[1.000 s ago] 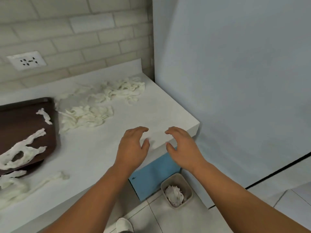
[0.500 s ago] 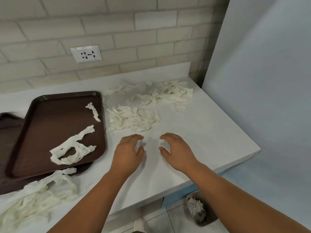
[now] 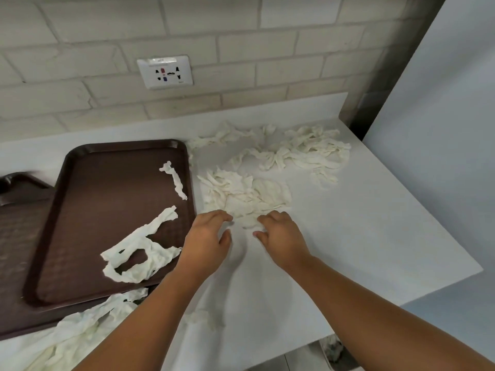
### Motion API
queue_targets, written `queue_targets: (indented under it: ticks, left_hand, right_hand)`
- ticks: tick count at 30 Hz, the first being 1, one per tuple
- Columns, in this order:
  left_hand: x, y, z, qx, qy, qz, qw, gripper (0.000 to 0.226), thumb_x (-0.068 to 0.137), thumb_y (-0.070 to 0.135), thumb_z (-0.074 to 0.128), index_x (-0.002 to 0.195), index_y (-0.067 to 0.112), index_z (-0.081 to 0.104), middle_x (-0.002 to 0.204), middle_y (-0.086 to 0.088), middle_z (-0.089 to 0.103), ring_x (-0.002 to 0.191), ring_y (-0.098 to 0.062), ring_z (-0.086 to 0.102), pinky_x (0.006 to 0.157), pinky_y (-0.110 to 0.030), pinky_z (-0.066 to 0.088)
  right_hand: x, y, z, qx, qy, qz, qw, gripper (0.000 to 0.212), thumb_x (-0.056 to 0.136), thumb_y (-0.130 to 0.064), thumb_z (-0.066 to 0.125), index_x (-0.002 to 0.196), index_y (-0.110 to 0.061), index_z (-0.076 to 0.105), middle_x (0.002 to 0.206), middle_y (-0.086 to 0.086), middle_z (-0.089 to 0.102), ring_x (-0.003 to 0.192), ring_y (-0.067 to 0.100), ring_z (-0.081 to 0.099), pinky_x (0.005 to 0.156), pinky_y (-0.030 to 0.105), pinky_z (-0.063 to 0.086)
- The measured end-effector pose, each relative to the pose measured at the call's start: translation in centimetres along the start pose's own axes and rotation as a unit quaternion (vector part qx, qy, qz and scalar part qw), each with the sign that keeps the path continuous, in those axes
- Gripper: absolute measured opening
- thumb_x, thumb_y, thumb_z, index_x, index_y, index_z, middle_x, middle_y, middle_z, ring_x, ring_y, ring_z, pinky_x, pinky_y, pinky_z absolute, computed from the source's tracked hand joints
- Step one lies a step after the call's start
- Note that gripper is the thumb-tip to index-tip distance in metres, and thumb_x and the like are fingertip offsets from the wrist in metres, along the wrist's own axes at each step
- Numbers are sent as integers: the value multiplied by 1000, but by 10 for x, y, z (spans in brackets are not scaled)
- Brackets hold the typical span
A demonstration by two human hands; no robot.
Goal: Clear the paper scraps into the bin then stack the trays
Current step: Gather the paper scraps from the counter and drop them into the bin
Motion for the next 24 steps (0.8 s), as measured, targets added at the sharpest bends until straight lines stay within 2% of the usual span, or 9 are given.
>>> queue_targets:
  ticks: [3,6,9,12,15,17,19,21,24]
  left_hand:
    - [10,-2,2,-2,-9,8,1000,32,87,8,66,118,16,67,123,4,63,118,-14,51,98,-14,32]
    - [21,-1,9,6,-20,22,1000,32,88,9,65,119,15,67,124,2,63,119,-18,51,100,-18,34]
    - [32,2,15,3,-26,25,999,30,90,12,64,119,17,67,124,4,63,118,-18,49,97,-19,35]
    - [41,8,26,6,-38,36,999,30,91,16,63,121,16,66,123,3,64,117,-20,50,99,-21,37]
    - [51,16,43,29,-68,42,996,35,94,20,62,128,14,62,130,-2,62,120,-26,49,106,-31,38]
    - [56,20,54,38,-91,28,995,41,96,24,60,135,14,57,134,-3,59,123,-27,48,106,-34,38]
    - [59,24,63,55,-113,24,992,43,97,27,58,138,16,54,132,-4,60,119,-28,49,104,-37,41]
    - [60,28,68,59,-121,32,990,36,97,28,58,131,19,61,124,-4,63,111,-28,52,98,-40,45]
    - [60,36,74,57,-142,49,987,24,98,28,56,117,23,70,108,-3,68,102,-25,58,89,-37,48]
  right_hand:
    - [-5,4,-1,31,33,-9,999,25,89,-28,65,107,-11,70,99,9,66,93,30,56,81,40,50]
    - [-10,12,1,37,11,-12,999,12,91,-13,57,97,-14,68,92,5,62,88,26,54,76,37,48]
    - [-15,27,-5,79,12,13,997,17,94,-13,55,105,-25,59,94,0,60,89,20,52,80,35,47]
    - [-22,40,-9,52,-4,37,998,33,98,-20,49,130,-16,52,113,6,61,108,24,52,96,35,44]
    - [-29,50,-15,1,-6,48,999,38,96,-38,53,125,-13,55,109,7,63,104,27,56,92,36,46]
    - [-35,59,-23,19,9,82,996,43,92,-45,58,121,-13,53,102,7,64,96,26,58,85,37,49]
    - [-41,70,-29,21,29,122,992,47,92,-43,59,125,-13,48,98,8,64,92,28,59,82,38,50]
    - [-47,81,-31,-22,37,152,987,45,95,-32,57,132,-10,45,100,10,64,93,31,59,83,40,47]
    - [-50,94,-32,-56,45,167,983,25,97,-19,53,118,-8,57,101,11,65,90,32,58,77,39,43]
Point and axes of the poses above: each hand's wrist, its own x-axis towards the middle knuckle, its own z-axis out of the palm, y = z × x, the point moved 10 cm from there along x, towards the middle knuckle
